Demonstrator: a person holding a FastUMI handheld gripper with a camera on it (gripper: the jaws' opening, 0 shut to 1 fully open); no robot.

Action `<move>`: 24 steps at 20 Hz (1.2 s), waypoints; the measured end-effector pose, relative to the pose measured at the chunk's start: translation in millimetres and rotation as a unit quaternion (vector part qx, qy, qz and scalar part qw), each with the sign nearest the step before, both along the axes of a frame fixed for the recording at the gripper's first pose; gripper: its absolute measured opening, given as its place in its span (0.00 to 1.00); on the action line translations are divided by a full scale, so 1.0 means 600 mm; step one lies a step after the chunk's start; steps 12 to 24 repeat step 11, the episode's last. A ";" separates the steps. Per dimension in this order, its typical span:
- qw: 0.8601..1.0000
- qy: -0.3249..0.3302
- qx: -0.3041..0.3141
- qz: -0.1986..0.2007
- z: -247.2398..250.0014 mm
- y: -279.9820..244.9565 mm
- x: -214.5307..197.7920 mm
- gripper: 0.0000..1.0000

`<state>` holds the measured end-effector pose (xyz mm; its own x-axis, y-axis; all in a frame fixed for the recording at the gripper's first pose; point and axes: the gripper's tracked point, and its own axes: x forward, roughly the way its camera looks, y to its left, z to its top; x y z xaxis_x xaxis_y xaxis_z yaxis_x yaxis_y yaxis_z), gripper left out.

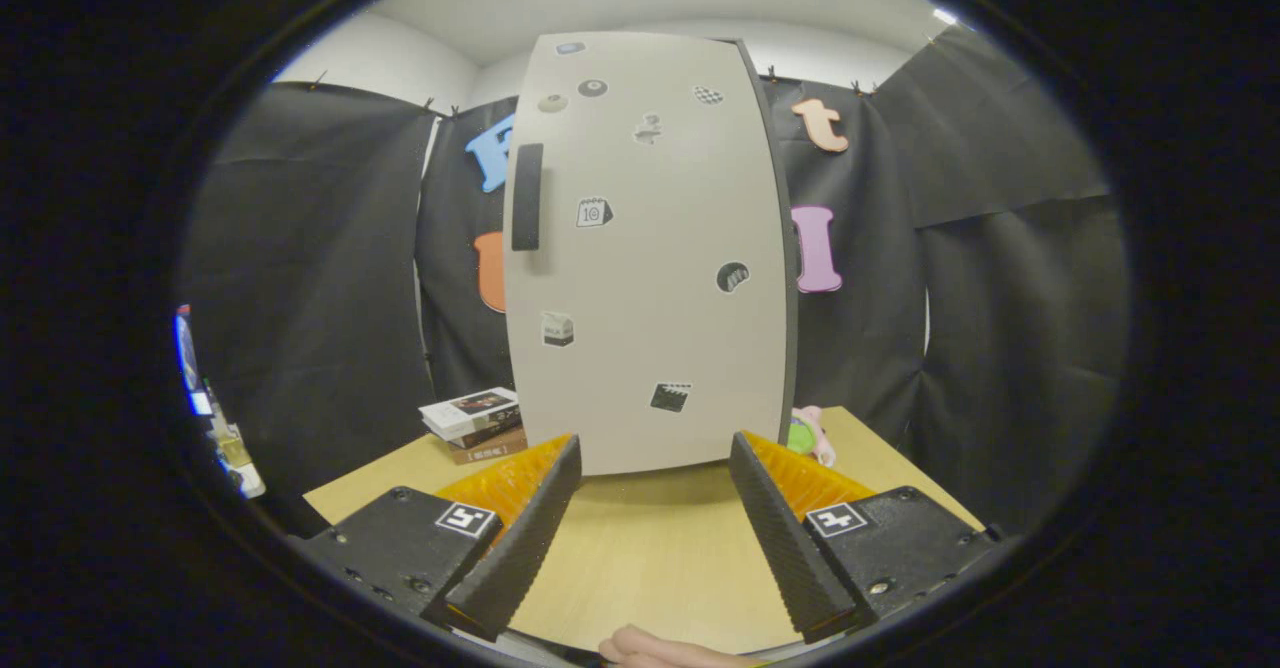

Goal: Open the shoe cabinet door, grab the shoes and put them into the shoe cabinet, then close the shoe cabinet door.

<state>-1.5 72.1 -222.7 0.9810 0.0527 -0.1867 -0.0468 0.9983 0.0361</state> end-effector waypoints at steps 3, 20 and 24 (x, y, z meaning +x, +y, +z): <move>1.000 -0.013 -0.006 -0.010 0.010 -0.009 -0.001 0.98; 1.000 -0.026 -0.014 0.000 0.032 0.004 -0.023 0.98; 1.000 -0.026 -0.014 0.000 0.032 0.004 -0.023 0.98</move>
